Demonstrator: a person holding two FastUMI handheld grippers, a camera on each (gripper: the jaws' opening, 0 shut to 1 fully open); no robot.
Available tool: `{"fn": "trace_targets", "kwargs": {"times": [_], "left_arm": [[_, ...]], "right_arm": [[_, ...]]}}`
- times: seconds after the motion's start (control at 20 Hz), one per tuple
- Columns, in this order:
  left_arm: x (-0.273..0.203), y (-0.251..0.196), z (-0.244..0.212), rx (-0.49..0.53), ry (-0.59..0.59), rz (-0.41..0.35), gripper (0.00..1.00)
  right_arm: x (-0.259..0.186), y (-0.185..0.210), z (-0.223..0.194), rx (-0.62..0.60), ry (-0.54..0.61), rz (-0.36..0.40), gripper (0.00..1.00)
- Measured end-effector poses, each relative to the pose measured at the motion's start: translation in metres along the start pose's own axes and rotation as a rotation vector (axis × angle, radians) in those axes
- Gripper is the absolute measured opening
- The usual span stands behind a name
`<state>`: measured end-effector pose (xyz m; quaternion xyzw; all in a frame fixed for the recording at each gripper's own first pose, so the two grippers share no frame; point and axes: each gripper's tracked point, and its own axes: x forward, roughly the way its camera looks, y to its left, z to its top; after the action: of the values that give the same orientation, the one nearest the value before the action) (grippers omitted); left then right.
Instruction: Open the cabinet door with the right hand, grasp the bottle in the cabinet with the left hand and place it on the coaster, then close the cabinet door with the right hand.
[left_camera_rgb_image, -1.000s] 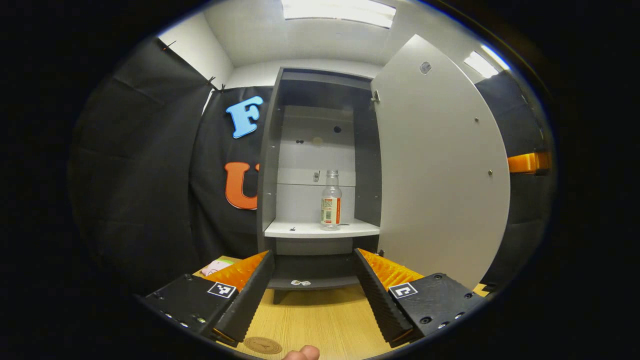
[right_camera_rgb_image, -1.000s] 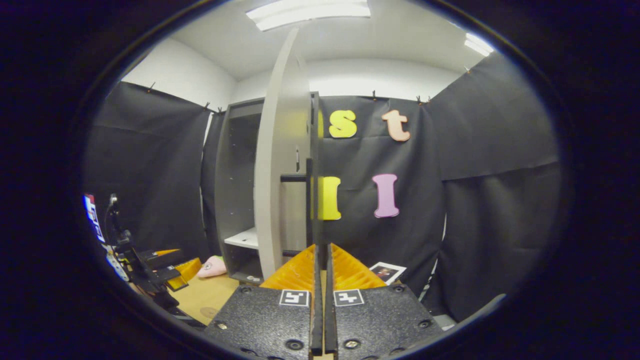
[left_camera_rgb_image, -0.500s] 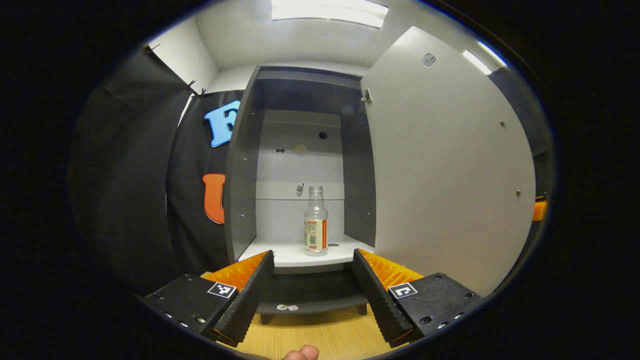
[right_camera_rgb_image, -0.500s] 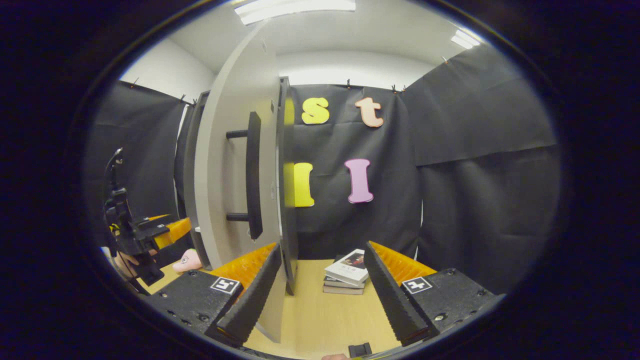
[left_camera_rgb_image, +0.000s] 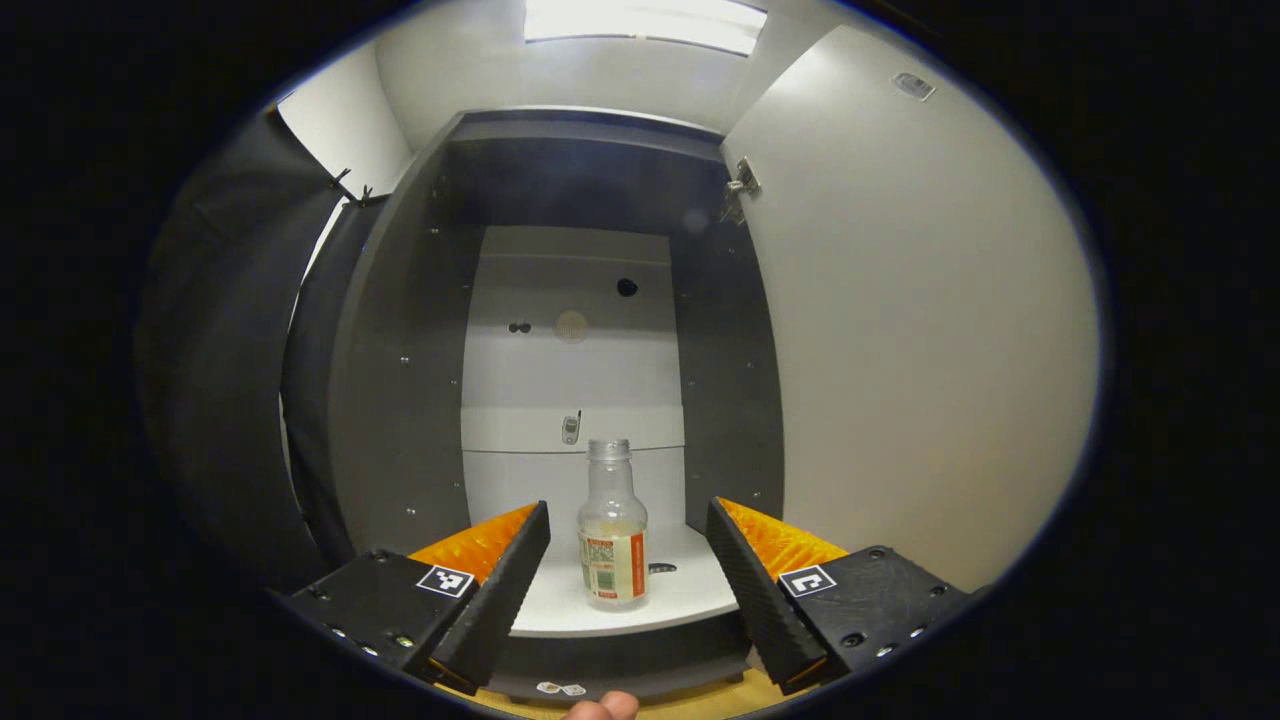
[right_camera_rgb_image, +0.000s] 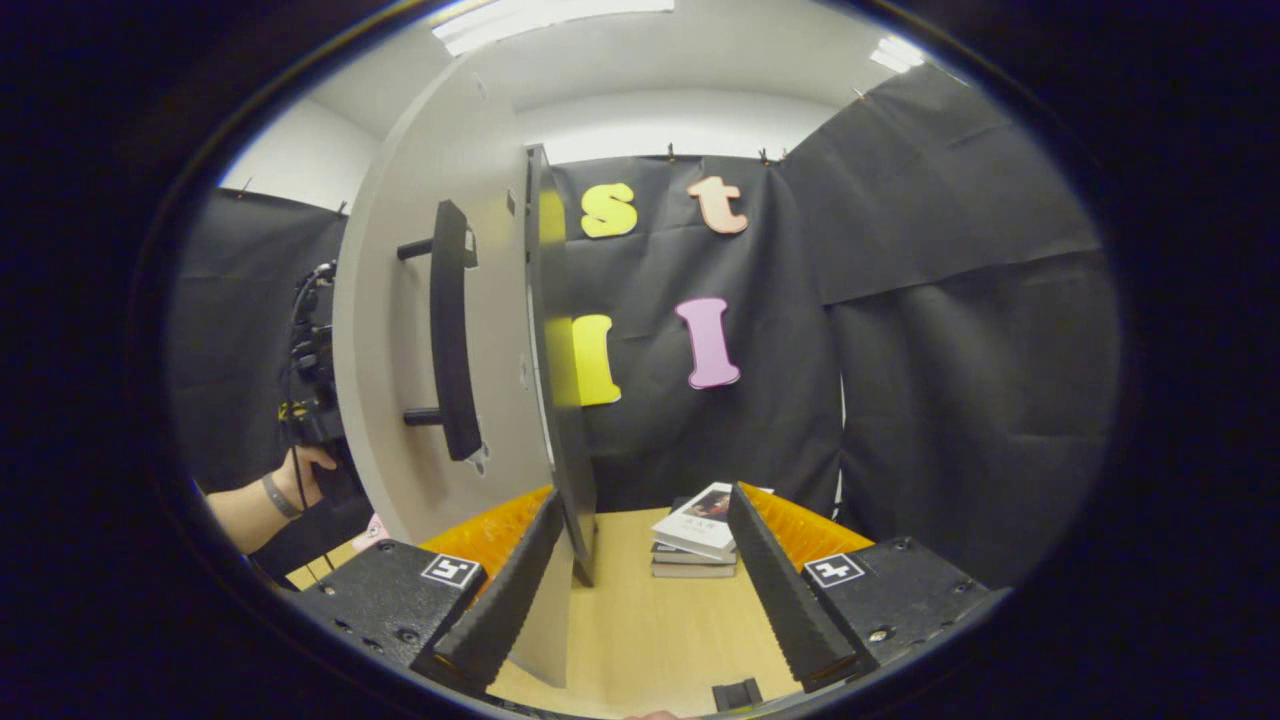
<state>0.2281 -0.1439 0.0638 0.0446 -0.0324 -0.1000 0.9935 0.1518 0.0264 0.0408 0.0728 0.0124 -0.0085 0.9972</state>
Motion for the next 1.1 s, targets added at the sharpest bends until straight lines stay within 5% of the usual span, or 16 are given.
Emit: {"fn": "trace_targets", "kwargs": {"times": [0.4, 0.7, 0.8, 0.95, 1.0, 1.05, 1.1], "left_arm": [[0.087, 0.016, -0.024, 0.022, 0.061, 0.03, 0.95], [0.111, 0.026, -0.031, 0.043, 0.066, 0.046, 0.95], [0.115, 0.025, -0.03, 0.03, 0.063, 0.039, 0.88], [0.122, 0.02, -0.033, 0.018, 0.076, 0.007, 0.39], [0.117, 0.021, -0.03, 0.015, 0.073, 0.009, 0.48], [0.115, 0.024, -0.027, 0.022, 0.066, 0.026, 0.43], [0.111, 0.029, -0.023, 0.028, 0.052, 0.05, 0.54]], "right_arm": [[-0.006, -0.027, -0.008, -0.017, 0.021, -0.092, 1.0], [-0.004, -0.037, -0.012, 0.0, 0.025, -0.125, 1.0], [-0.002, -0.037, -0.013, 0.004, 0.029, -0.123, 1.0], [-0.001, -0.037, -0.013, 0.001, 0.031, -0.117, 1.0], [0.0, -0.034, -0.012, -0.001, 0.025, -0.111, 0.98], [0.0, -0.033, -0.011, -0.002, 0.02, -0.103, 0.98], [0.001, -0.031, -0.01, -0.003, 0.018, -0.096, 1.0]]}}
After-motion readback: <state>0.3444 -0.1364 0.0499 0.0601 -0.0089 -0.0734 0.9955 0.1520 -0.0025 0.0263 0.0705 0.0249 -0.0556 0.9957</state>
